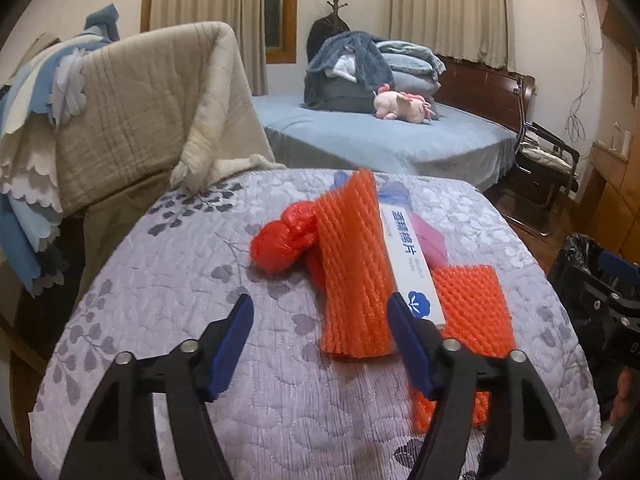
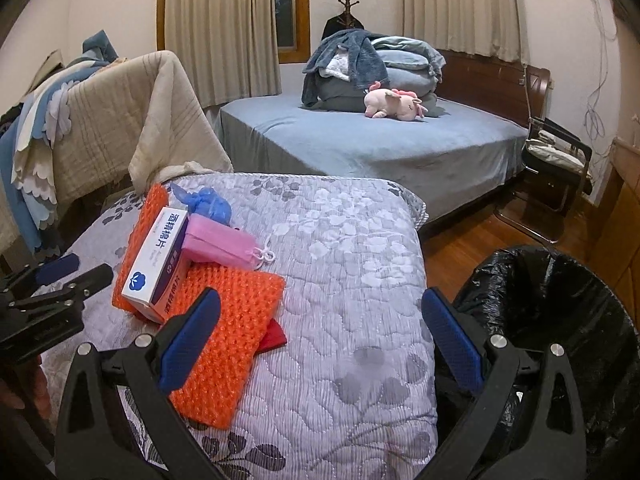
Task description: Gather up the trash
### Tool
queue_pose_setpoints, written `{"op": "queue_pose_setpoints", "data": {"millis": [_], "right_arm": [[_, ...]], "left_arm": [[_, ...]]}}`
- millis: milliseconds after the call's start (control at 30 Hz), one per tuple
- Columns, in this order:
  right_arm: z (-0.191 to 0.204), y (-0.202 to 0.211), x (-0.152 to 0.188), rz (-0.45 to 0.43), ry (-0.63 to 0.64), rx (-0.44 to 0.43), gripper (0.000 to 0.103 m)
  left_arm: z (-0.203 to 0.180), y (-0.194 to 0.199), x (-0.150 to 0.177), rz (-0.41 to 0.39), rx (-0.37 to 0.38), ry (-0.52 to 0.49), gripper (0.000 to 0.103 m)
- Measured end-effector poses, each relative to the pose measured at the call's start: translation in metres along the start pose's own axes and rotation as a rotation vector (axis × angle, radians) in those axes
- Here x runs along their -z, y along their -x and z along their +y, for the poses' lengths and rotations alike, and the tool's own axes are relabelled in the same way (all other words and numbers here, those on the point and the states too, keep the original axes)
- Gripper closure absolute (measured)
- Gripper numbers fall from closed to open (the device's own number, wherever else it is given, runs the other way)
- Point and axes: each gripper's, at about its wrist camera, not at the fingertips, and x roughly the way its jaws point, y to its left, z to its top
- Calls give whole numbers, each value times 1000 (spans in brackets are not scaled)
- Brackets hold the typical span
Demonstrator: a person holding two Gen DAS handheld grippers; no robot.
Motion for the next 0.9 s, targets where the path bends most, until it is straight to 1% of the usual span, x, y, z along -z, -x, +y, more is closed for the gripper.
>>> {"op": "queue_pose_setpoints", "data": {"millis": [100, 200, 267, 300, 367, 400, 433, 467, 667, 833, 867, 900], "right_arm": [[2, -4, -1, 5, -1, -3, 5], [6, -6, -1, 10, 9, -5, 5], [8, -7, -1, 11, 15, -6, 5], [9, -8, -1, 12, 17, -5, 5], [10, -8, -1, 14, 19, -6, 5], [10, -9, -1, 15, 19, -7, 5], [11, -9, -1, 15, 19, -7, 5], [11, -9, -2, 14, 18, -8, 5], [17, -9, -5, 8, 22, -20, 5], [18, -8, -6, 6, 25, -23, 5], [19, -8, -6, 7, 24, -24, 5], [19, -7, -6, 8, 22, -26, 5]], "left_arm": [[-2, -8, 2, 19, 13, -3, 41], [-3, -18, 4, 45, 33, 1, 50], [-3, -25, 6, 64, 48, 9, 64], [-2, -28, 6, 70, 56, 15, 68], [-1, -31, 7, 80, 66, 25, 81], [0, -30, 7, 78, 68, 27, 84], [0, -29, 7, 75, 70, 28, 90], [0, -28, 7, 72, 71, 29, 92], [9, -15, 4, 60, 69, 50, 95], [17, 1, 9, 81, 53, 43, 95], [19, 4, 10, 84, 50, 44, 97], [21, 7, 11, 86, 46, 44, 97]]}}
